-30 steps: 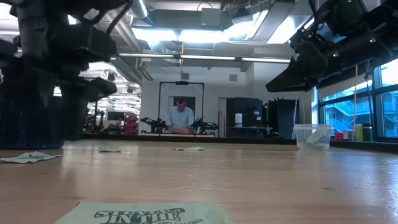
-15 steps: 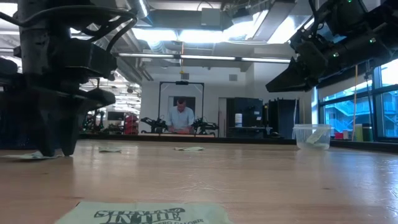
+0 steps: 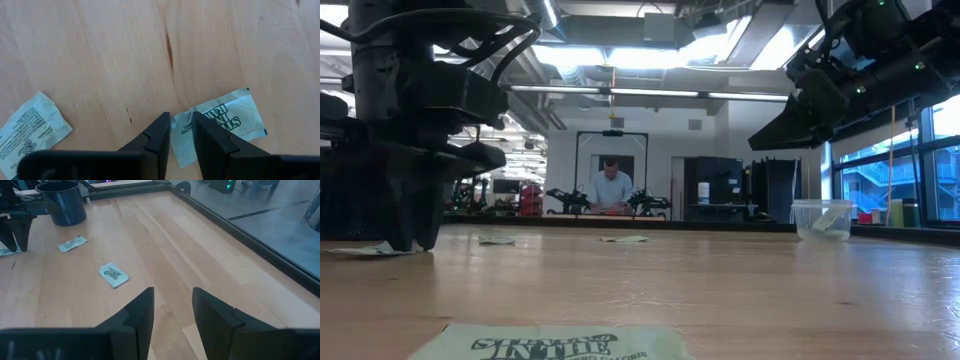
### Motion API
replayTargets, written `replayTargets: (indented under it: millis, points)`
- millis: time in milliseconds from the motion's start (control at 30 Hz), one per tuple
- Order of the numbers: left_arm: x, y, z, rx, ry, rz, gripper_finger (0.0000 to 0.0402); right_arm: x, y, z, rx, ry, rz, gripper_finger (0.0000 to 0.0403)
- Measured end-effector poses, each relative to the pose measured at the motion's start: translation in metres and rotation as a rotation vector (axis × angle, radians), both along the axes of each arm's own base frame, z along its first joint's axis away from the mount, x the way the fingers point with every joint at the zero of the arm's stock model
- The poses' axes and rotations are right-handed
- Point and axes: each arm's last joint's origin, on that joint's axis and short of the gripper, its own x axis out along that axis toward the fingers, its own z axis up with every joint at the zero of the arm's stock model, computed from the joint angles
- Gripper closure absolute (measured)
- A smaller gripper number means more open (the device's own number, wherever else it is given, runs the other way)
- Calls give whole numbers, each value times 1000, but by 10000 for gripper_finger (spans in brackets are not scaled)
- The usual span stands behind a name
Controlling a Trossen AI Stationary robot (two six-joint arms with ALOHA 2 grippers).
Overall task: Pick and place items into bin
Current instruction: Put the light green stevia packet into the bottom transparent bin
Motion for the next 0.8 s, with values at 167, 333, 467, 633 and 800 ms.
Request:
replayTargets:
  millis: [167, 333, 467, 633, 800]
  points:
    - [0, 0, 0, 3, 1, -16, 344, 0, 0, 0, 0, 2, 0, 265]
    - [0, 0, 0, 9, 0, -44, 367, 0, 0, 0, 0, 2, 0, 265]
    - [0, 0, 0, 5, 1, -45, 387, 0, 0, 0, 0, 2, 0, 265]
    - [0, 0, 0, 2, 4, -46, 398, 0, 0, 0, 0, 2, 0, 265]
    - [-1, 0, 3, -3, -12, -46, 399, 0, 0, 0, 0, 2, 0, 265]
